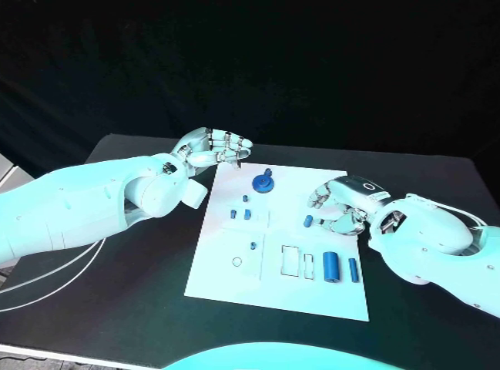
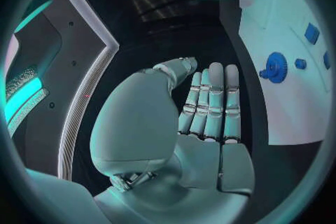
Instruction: Assemble the parts on the task board
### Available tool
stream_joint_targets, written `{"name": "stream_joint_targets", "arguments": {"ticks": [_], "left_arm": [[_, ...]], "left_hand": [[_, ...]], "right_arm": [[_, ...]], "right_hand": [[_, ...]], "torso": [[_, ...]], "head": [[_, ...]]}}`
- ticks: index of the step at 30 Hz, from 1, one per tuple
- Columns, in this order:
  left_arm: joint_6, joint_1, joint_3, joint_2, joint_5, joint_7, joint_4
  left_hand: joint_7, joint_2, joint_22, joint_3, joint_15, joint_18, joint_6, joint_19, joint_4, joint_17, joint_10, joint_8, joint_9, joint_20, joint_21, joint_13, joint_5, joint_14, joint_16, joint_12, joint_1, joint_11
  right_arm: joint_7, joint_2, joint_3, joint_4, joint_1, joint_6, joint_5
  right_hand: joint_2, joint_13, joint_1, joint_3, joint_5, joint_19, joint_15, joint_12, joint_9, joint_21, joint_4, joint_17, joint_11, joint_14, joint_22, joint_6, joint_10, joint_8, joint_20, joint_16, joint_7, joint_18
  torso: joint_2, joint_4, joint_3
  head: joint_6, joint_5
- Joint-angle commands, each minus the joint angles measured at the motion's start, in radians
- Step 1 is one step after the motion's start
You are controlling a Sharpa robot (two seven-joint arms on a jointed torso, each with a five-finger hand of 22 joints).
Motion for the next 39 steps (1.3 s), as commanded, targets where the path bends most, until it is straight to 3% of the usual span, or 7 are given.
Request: {"name": "stream_joint_targets", "arguments": {"ticks": [1, 8, 12, 15, 22, 39], "left_arm": [[0.017, 0.001, 0.0, 0.001, 0.008, 0.004, 0.002], [0.016, 0.001, 0.0, -0.002, 0.008, 0.003, 0.003], [0.016, 0.001, 0.0, -0.003, 0.008, 0.003, 0.004], [0.016, 0.001, 0.0, -0.003, 0.008, 0.004, 0.005], [0.014, 0.001, 0.0, -0.004, 0.008, 0.005, 0.006], [0.017, 0.001, 0.0, -0.007, 0.008, 0.001, 0.006]], "left_hand": [[0.0, 0.005, -0.001, -0.004, 0.001, 0.012, -0.003, -0.002, -0.003, -0.001, -0.007, 0.004, -0.001, 0.007, -0.004, -0.001, 0.001, 0.001, -0.005, 0.002, -0.005, -0.002], [0.0, 0.006, -0.001, -0.005, 0.001, 0.012, -0.003, -0.002, -0.003, -0.001, -0.007, 0.005, -0.001, 0.007, -0.004, -0.002, 0.001, 0.001, -0.006, 0.003, -0.005, -0.002], [0.0, 0.006, -0.001, -0.005, 0.001, 0.012, -0.003, -0.002, -0.003, -0.001, -0.007, 0.005, -0.001, 0.007, -0.004, -0.002, 0.001, 0.001, -0.006, 0.003, -0.005, -0.002], [0.0, 0.006, -0.001, -0.005, 0.001, 0.012, -0.003, -0.002, -0.003, -0.001, -0.007, 0.005, -0.001, 0.007, -0.004, -0.002, 0.001, 0.001, -0.006, 0.003, -0.005, -0.002], [0.0, 0.007, -0.001, -0.005, 0.001, 0.012, -0.003, -0.002, -0.003, -0.001, -0.007, 0.006, -0.002, 0.007, -0.005, -0.002, 0.001, 0.002, -0.006, 0.003, -0.006, -0.002], [0.0, 0.007, -0.001, -0.005, 0.001, 0.012, -0.003, -0.002, -0.003, -0.001, -0.007, 0.006, -0.002, 0.007, -0.005, -0.002, 0.001, 0.002, -0.006, 0.003, -0.006, -0.002]], "right_arm": [[0.014, 0.013, 0.0, -0.018, -0.001, 0.053, -0.008], [0.015, 0.038, -0.005, -0.045, -0.006, 0.081, -0.005], [0.016, 0.049, -0.007, -0.053, -0.01, 0.091, -0.002], [0.014, 0.058, -0.007, -0.062, -0.013, 0.103, -0.001], [0.014, 0.073, -0.008, -0.075, -0.018, 0.106, -0.003], [-0.015, 0.09, -0.009, -0.078, -0.029, -0.006, -0.005]], "right_hand": [[0.0, -0.001, 0.007, -0.003, 0.002, 0.008, 0.003, 0.006, -0.001, 0.006, 0.001, 0.003, 0.002, 0.019, 0.121, -0.003, -0.008, -0.006, 0.0, 0.007, -0.006, -0.01], [0.005, 0.001, 0.007, 0.0, 0.0, 0.015, 0.0, 0.023, -0.001, 0.024, 0.007, 0.012, -0.003, 0.025, 0.129, 0.004, 0.014, -0.006, -0.002, 0.014, -0.004, -0.013], [0.007, 0.0, 0.007, 0.013, 0.001, 0.021, -0.004, 0.032, 0.0, 0.039, 0.012, 0.02, -0.008, 0.03, 0.136, 0.016, 0.035, -0.004, -0.006, 0.02, -0.002, -0.015], [0.014, -0.001, 0.005, 0.048, 0.003, 0.032, -0.013, 0.037, 0.008, 0.069, 0.022, 0.034, -0.019, 0.04, 0.148, 0.06, 0.079, 0.013, -0.017, 0.03, 0.012, -0.02], [0.02, -0.005, 0.004, 0.083, 0.002, 0.037, -0.019, 0.028, 0.014, 0.083, 0.026, 0.042, -0.025, 0.045, 0.155, 0.085, 0.111, 0.021, -0.022, 0.034, 0.007, -0.023], [0.032, -0.001, -0.017, 0.11, -0.004, 0.051, -0.03, 0.02, 0.024, 0.127, 0.037, 0.046, -0.038, 0.048, 0.174, 0.103, 0.166, 0.028, -0.03, 0.038, 0.0, -0.031]], "torso": [[0.001, 0.0028, 0.0], [0.0, 0.0011, -0.0029], [0.0, 0.0004, -0.0016], [-0.001, 0.0008, -0.0016], [0.0, 0.0005, -0.0009], [-0.001, 0.0, -0.0019]], "head": [[-0.002, -0.002], [-0.005, 0.0], [-0.006, 0.002], [-0.006, 0.004], [-0.009, 0.004], [-0.014, 0.004]]}}
